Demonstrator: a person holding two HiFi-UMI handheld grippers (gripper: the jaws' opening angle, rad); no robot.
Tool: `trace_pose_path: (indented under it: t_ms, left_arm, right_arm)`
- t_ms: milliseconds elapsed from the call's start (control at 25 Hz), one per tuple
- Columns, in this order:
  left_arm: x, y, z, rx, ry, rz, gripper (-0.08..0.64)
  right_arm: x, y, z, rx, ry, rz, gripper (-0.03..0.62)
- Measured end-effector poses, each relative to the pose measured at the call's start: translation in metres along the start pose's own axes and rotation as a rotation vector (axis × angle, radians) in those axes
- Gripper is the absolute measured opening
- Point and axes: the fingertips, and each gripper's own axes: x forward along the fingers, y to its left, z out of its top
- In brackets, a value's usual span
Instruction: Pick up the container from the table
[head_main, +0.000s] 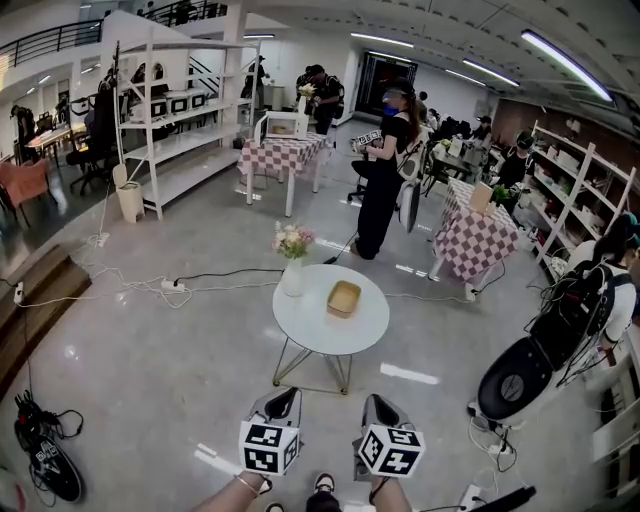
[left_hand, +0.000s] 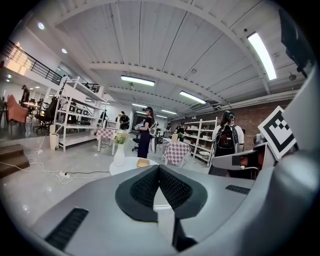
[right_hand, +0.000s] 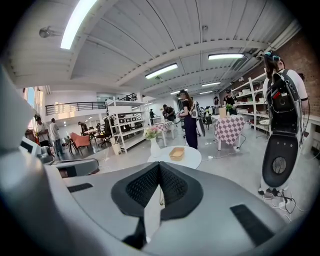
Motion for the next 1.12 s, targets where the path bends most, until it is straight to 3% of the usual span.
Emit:
trace_pose_path:
  t_ms: [440,1120]
  left_arm:
    - [0.065,-0.021,0.018,0.009,-0.013,0.001,0.015]
    - [0.150,-0.032,0.045,0.028,-0.019,0.067,0.015]
  right_arm:
    - [0.043,-0.052,0.034,0.000,-0.001,0.017,0.025]
    - [0.108,-0.114,0.077,0.001,-0.009,0.069,0.025]
